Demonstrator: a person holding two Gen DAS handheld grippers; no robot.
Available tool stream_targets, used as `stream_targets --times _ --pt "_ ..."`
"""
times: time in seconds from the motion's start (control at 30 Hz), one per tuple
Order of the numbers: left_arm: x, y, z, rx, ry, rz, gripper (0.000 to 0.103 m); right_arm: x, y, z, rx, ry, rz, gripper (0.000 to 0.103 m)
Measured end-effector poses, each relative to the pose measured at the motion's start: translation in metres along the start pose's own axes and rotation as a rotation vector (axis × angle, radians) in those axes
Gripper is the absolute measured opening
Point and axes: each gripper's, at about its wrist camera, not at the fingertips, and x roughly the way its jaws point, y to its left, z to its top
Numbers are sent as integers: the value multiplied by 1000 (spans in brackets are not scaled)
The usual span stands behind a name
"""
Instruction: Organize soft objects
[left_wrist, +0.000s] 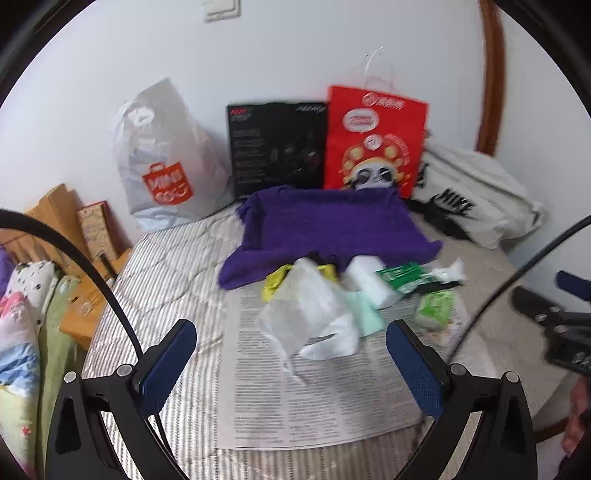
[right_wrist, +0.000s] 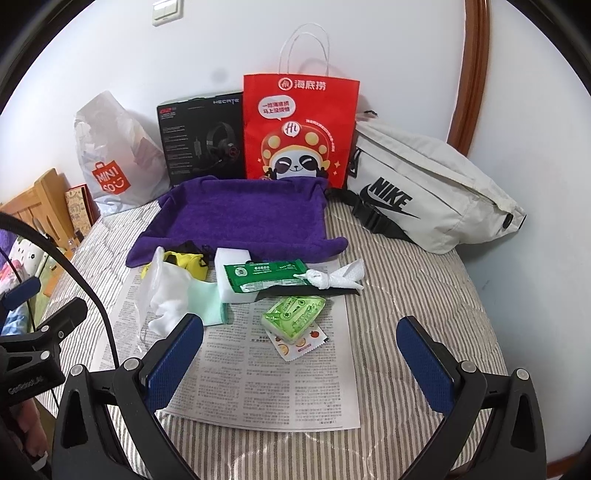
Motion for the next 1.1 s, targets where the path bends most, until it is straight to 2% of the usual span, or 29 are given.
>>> stream_targets --times 0.1,0.27,0.5,0.63,0.83,1.0,1.1 --pt "22 11 -3 -22 43 23 103 11 -3 2 12 16 -3 103" --pt "57 26 -7 -62 99 7 103 34 -5 2 11 53 -8 103" --pt "94 21 -10 -99 144 -106 103 65 -6 2 3 102 -11 103" --pt "118 5 -8 -59 176 -90 103 82 -7 2 -4 131 -12 103" --pt "145 -19 -5 35 188 -5 103 105 -9 6 -7 162 -21 103" --pt "140 4 7 8 151 44 102 123 -11 9 -2 193 -25 103" --pt "139 23 13 -36 139 40 102 132 -10 10 0 209 -17 103"
